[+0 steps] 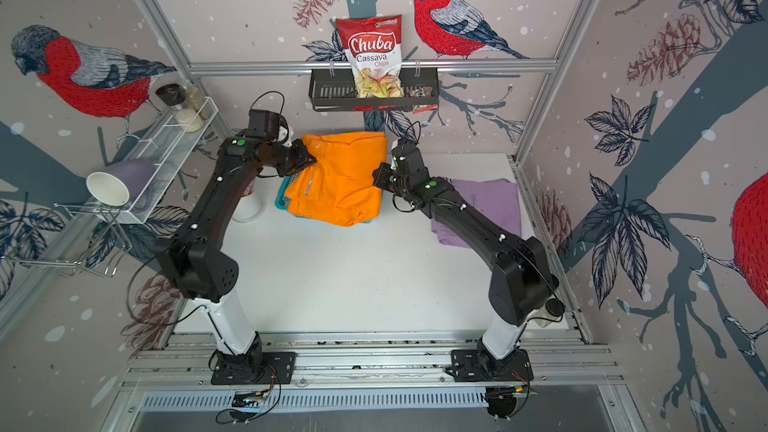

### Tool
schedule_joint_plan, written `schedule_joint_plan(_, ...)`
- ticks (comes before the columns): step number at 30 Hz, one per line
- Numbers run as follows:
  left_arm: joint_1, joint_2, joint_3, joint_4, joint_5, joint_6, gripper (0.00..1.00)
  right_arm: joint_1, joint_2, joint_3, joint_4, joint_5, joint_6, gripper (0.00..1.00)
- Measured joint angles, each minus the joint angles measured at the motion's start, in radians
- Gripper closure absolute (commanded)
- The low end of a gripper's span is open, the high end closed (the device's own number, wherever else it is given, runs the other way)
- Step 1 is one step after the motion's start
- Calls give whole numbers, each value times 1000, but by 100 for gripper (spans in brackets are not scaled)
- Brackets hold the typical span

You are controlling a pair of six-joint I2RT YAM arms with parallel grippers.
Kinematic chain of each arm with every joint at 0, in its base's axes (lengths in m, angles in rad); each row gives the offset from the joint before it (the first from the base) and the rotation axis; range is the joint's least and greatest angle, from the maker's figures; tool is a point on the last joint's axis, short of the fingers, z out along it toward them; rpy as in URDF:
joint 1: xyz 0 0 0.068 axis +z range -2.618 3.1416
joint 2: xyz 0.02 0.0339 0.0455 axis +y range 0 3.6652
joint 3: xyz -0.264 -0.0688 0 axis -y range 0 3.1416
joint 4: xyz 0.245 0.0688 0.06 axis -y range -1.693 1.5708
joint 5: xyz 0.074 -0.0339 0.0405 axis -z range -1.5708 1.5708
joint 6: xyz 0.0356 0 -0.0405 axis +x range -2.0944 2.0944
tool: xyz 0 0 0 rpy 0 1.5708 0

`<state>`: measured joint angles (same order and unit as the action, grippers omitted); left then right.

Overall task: Put the folded long pants in the basket
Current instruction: Place the long pant in the basket.

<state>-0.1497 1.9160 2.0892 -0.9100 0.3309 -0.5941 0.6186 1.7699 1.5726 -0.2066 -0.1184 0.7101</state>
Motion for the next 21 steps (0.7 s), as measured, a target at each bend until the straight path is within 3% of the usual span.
schedule_joint_plan(4, 31, 198, 236, -48, -5, 18, 100, -61, 191, 180, -7, -48, -15, 100)
schedule_joint_plan(6, 47, 266, 285, -56, -1, 27, 100, -80, 278, 265, -22, -65, -28, 100)
schedule_joint_plan(13, 145, 381, 233, -67, 86, 42, 100, -83, 489, 380, -29, -132, -52, 100)
schedule_joint_plan(21, 175, 391, 198, -69, 140, 50, 100, -67, 511, 380, -37, -141, -49, 100)
